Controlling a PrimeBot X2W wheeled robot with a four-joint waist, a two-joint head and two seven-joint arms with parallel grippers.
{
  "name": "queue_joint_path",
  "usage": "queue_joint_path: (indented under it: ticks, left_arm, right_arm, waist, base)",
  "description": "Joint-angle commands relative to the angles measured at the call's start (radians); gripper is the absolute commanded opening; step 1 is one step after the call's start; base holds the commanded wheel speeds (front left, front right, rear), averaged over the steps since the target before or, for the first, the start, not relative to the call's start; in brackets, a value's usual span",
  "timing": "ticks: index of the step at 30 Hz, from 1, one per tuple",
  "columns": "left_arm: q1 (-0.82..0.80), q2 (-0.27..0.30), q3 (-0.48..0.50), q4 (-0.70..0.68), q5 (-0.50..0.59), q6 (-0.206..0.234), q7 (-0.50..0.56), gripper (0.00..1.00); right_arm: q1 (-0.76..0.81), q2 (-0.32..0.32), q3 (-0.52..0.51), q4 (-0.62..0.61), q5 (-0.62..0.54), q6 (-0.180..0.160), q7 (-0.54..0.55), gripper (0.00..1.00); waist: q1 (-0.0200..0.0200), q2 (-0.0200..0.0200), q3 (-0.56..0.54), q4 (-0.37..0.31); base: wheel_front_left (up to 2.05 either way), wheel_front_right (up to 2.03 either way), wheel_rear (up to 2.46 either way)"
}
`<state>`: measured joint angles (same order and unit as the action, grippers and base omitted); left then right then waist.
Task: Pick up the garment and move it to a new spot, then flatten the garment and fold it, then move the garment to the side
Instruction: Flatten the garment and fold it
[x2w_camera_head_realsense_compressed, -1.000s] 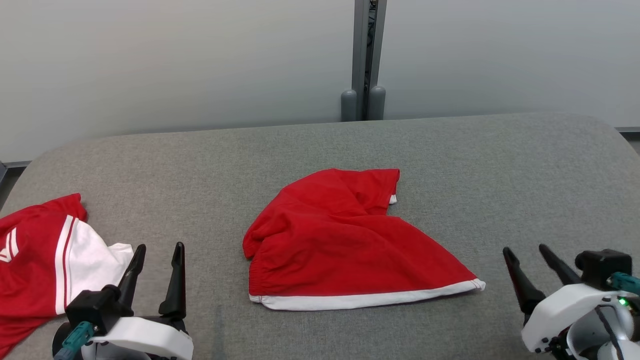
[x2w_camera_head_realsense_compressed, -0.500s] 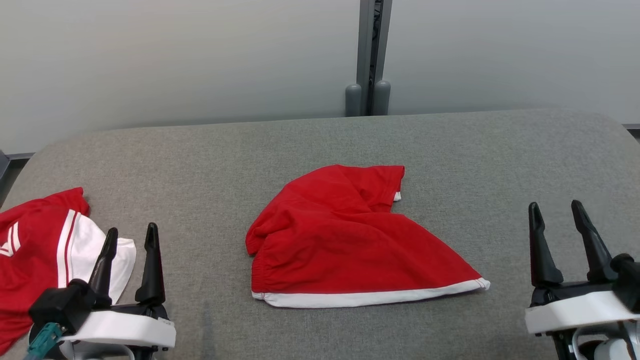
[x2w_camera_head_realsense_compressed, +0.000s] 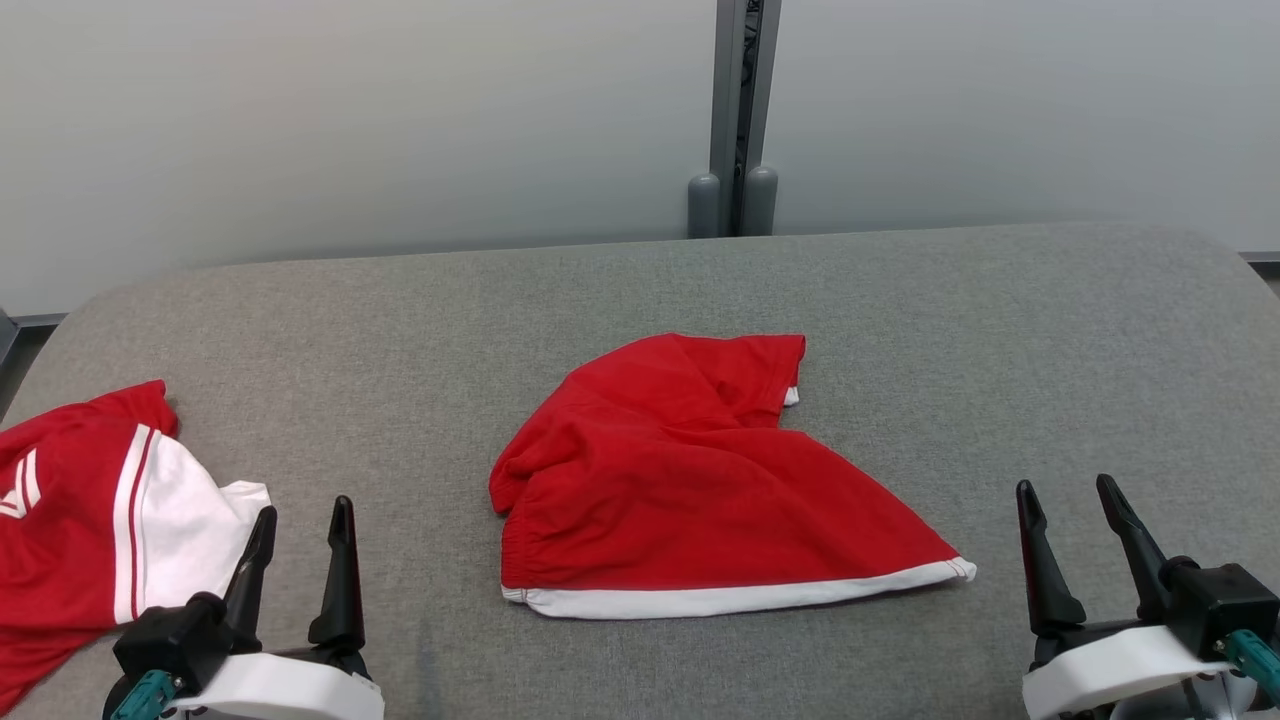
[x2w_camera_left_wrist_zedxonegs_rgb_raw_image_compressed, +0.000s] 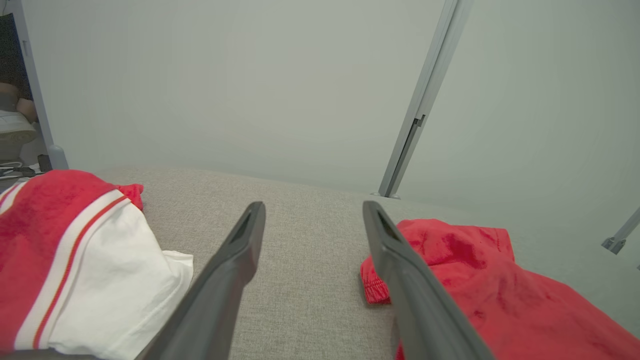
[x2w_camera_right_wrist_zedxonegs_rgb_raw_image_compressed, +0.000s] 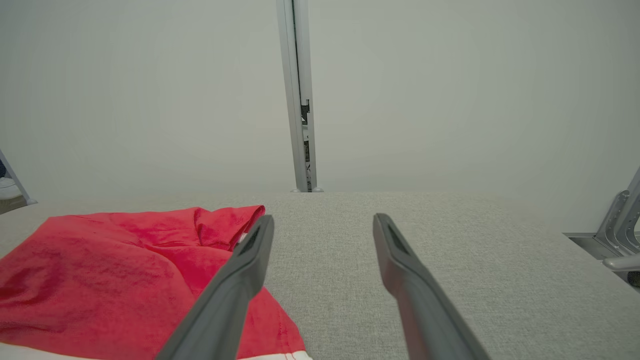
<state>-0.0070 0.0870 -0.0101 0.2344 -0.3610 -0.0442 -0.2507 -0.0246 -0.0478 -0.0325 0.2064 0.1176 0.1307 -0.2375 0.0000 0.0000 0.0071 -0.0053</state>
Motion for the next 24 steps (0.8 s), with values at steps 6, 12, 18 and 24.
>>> queue_joint_path:
  ticks: [6, 12, 18, 24]
  left_arm:
    - [0.006, 0.010, -0.010, 0.017, 0.002, -0.001, 0.008, 1.00]
    - [0.010, 0.011, -0.016, 0.017, -0.001, 0.002, 0.004, 1.00]
    - [0.011, 0.015, -0.023, 0.016, 0.000, 0.001, 0.003, 1.00]
    - [0.007, 0.020, -0.032, 0.021, 0.004, 0.000, 0.001, 1.00]
  right_arm:
    - [-0.025, -0.005, 0.007, 0.012, 0.008, 0.000, 0.011, 1.00]
    - [-0.026, -0.005, 0.001, 0.000, 0.006, 0.000, 0.004, 1.00]
    - [-0.024, -0.005, 0.008, -0.001, 0.008, 0.000, 0.018, 1.00]
    - [-0.028, -0.005, 0.010, 0.003, 0.014, 0.000, 0.016, 1.00]
  waist:
    - [0.0000, 0.0000, -0.011, -0.007]
    - [0.0000, 0.0000, -0.018, -0.005]
    - [0.0000, 0.0000, -0.017, -0.001]
    - [0.0000, 0.0000, -0.018, 0.001]
  base:
    - [0.00, 0.00, 0.00]
    - [0.00, 0.00, 0.00]
    - [0.00, 0.00, 0.00]
    - [0.00, 0.00, 0.00]
